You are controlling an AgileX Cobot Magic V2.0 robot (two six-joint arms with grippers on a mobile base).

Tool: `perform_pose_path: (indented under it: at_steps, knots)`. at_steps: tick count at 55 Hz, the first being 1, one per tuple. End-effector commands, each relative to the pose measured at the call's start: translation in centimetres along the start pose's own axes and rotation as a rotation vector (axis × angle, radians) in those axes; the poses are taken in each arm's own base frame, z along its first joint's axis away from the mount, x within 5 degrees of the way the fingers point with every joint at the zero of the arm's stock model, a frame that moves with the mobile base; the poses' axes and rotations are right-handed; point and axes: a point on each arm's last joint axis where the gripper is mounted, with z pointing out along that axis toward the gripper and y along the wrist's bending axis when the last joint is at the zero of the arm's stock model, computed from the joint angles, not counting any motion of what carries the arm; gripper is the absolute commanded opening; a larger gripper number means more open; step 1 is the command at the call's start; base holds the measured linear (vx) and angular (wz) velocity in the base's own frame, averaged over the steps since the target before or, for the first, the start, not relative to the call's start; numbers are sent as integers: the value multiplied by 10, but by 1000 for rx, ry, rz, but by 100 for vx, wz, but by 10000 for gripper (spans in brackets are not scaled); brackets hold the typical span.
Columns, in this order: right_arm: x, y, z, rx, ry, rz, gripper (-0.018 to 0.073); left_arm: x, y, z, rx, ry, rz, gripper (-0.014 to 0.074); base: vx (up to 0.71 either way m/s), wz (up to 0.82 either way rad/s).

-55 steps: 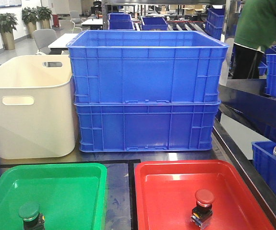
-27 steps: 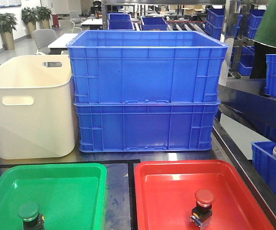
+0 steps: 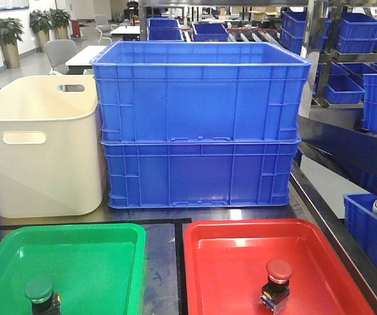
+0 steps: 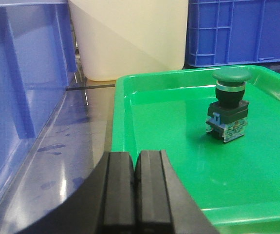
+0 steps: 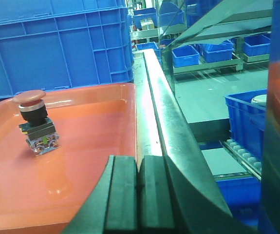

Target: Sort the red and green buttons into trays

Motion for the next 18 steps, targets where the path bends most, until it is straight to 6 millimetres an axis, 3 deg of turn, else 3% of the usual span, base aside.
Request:
perform_pose_path:
  at_steps: [1,18]
  knots:
    - [-5,0,0,-4,-78,-17,-8,-17,0,-3,1,-120,-13,-6,0,0]
    - [-5,0,0,-3,-76,-16,-8,-17,0,-3,1,-120,-13,-6,0,0]
